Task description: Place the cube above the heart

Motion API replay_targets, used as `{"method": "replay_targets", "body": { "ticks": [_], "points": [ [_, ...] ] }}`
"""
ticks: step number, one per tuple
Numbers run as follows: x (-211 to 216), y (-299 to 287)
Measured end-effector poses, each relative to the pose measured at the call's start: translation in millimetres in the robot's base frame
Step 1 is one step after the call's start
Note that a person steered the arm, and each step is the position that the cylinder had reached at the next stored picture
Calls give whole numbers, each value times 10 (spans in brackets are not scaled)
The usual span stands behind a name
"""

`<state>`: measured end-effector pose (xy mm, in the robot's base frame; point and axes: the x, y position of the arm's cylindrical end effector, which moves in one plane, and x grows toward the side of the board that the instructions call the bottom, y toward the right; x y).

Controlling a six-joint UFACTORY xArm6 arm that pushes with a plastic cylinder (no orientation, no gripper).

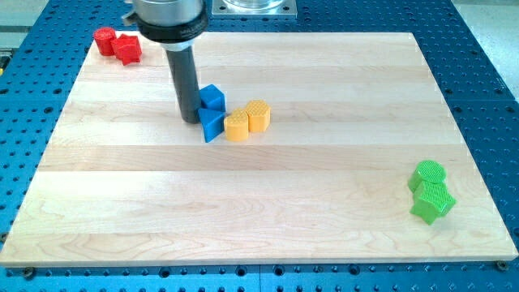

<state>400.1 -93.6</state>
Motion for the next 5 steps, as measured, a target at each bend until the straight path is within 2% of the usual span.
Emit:
{"method": "replay_targets", "body": {
  "ticks": [1, 2, 4, 5],
  "points": [
    [-378, -76],
    [-593, 111],
    [-411, 318],
    [-1018, 826]
  ]
}}
